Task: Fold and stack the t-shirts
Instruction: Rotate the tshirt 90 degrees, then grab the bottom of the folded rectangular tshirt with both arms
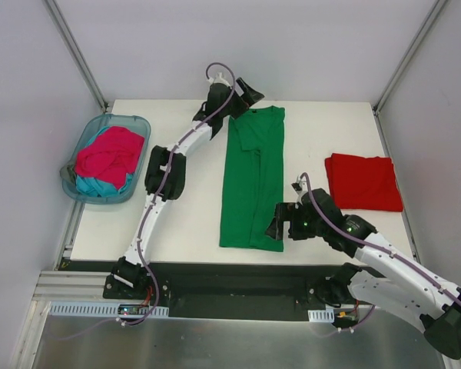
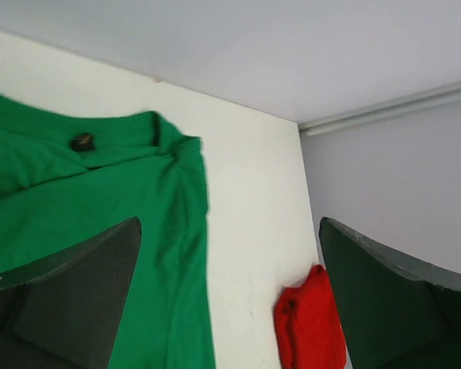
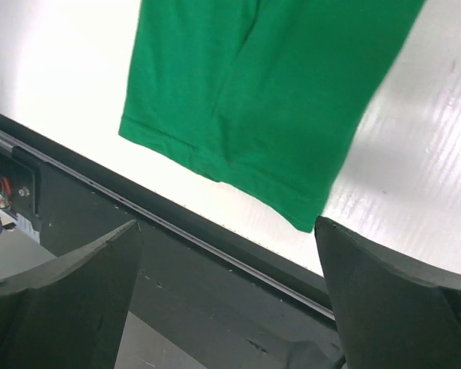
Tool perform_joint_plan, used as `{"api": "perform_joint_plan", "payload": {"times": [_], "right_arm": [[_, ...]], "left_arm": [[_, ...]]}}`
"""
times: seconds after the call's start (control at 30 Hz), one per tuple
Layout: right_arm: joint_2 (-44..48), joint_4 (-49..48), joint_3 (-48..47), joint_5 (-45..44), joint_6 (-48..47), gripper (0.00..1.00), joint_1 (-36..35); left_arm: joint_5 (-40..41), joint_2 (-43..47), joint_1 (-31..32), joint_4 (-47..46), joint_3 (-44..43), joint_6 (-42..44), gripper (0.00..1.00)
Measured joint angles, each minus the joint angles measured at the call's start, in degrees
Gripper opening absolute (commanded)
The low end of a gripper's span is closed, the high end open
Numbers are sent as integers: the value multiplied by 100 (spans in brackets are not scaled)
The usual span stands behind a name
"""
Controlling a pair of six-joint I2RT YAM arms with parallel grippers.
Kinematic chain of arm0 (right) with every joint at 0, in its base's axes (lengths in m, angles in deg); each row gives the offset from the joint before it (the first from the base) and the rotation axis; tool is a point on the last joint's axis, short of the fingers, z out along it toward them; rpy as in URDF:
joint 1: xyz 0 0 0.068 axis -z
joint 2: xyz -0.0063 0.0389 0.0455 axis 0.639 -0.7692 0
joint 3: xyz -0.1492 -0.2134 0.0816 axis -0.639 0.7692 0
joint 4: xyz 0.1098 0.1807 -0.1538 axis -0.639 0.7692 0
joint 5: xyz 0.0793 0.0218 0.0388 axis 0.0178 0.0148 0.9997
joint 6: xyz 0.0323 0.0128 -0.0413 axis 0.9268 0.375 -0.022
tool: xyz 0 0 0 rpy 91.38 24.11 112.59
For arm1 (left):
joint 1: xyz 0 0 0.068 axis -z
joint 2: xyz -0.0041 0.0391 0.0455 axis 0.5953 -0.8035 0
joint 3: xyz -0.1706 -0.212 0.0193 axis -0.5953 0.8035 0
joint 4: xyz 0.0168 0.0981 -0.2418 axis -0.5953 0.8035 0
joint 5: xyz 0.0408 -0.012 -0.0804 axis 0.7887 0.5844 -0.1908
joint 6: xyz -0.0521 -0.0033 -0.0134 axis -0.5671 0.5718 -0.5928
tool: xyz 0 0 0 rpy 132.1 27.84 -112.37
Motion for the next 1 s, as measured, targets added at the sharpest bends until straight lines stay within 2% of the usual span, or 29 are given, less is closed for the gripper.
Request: {"api": "perform_joint_plan", "payload": {"times": [0.13, 0.23, 0.37, 0.43, 0.57, 0.67, 0.77, 0.87, 1.0], "right_arm": [[-26, 210, 11, -177, 74, 96, 26], [-173, 402, 15, -332, 166, 96, 39], [-396, 481, 127, -426, 262, 96, 42], [-511, 481, 199, -426, 299, 96, 37], [-774, 407, 267, -391, 321, 96, -44], [-997, 214, 306, -367, 319, 97, -195], [-1226, 94, 306, -372, 319, 99, -273], [-1443, 2, 306, -378, 323, 97, -313], [-1582, -129, 323, -420, 372, 93, -372]], "left_arm": [[-570, 1178, -31, 385, 796, 415, 99], [-1040, 2490, -33, 625, 1926, 732, 99], [-1504, 4507, 4, 807, 4203, 1036, 99], [-1423, 5611, 122, 850, 5665, 1259, 99], [-1167, 7010, 621, 1023, 7755, 1523, 99], [-981, 7613, 984, 1185, 9123, 1515, 99], [-796, 7820, 1117, 1416, 9949, 1462, 96], [-616, 7884, 1357, 1563, 10299, 1379, 90], [-433, 7871, 1742, 1550, 10358, 1261, 86]]}}
